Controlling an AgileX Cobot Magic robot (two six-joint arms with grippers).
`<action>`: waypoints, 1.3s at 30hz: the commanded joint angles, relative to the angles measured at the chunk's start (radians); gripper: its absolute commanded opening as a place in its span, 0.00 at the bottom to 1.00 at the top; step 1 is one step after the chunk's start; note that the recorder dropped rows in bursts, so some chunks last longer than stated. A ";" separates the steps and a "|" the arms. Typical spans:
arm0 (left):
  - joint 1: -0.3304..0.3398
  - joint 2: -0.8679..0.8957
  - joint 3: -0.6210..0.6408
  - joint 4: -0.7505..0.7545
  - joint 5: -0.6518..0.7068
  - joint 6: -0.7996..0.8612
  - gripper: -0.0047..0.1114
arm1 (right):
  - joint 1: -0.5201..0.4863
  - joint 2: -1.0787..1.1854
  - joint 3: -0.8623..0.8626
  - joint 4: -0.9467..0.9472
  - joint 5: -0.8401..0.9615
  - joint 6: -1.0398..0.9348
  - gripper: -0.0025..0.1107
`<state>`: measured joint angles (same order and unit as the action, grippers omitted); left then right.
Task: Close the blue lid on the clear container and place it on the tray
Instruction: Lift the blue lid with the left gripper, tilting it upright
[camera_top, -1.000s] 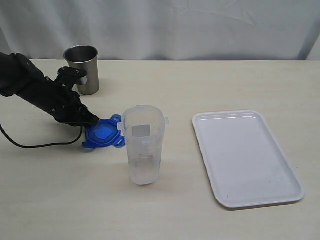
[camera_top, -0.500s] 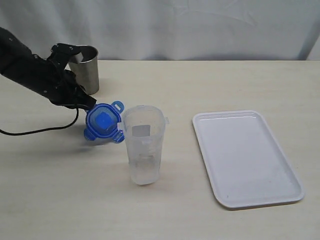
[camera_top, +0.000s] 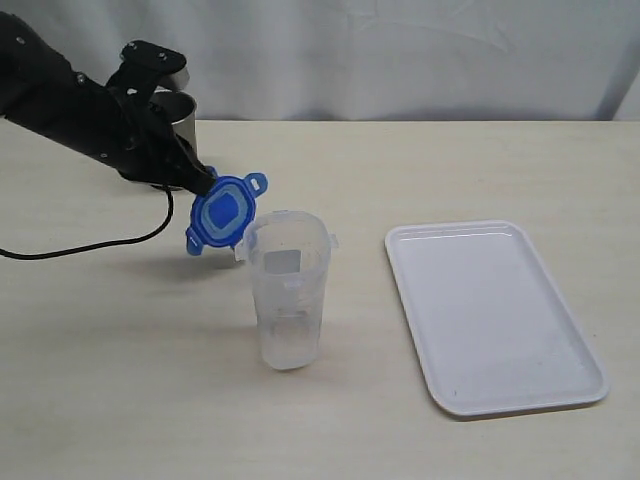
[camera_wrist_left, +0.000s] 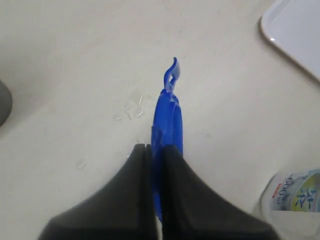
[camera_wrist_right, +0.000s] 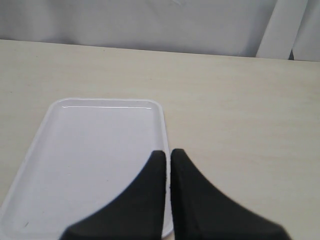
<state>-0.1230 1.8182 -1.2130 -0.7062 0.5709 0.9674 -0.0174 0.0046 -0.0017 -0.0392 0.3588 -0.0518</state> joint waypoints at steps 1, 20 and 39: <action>-0.036 -0.035 0.002 0.050 -0.063 -0.002 0.04 | -0.004 -0.005 0.002 0.002 -0.001 -0.008 0.06; -0.155 -0.157 0.002 0.235 -0.159 0.004 0.04 | -0.004 -0.005 0.002 0.002 -0.001 -0.008 0.06; -0.314 -0.161 0.002 0.539 -0.275 0.005 0.04 | -0.004 -0.005 0.002 0.002 -0.001 -0.008 0.06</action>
<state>-0.4210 1.6648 -1.2130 -0.1955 0.3051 0.9729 -0.0174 0.0046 -0.0017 -0.0392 0.3588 -0.0518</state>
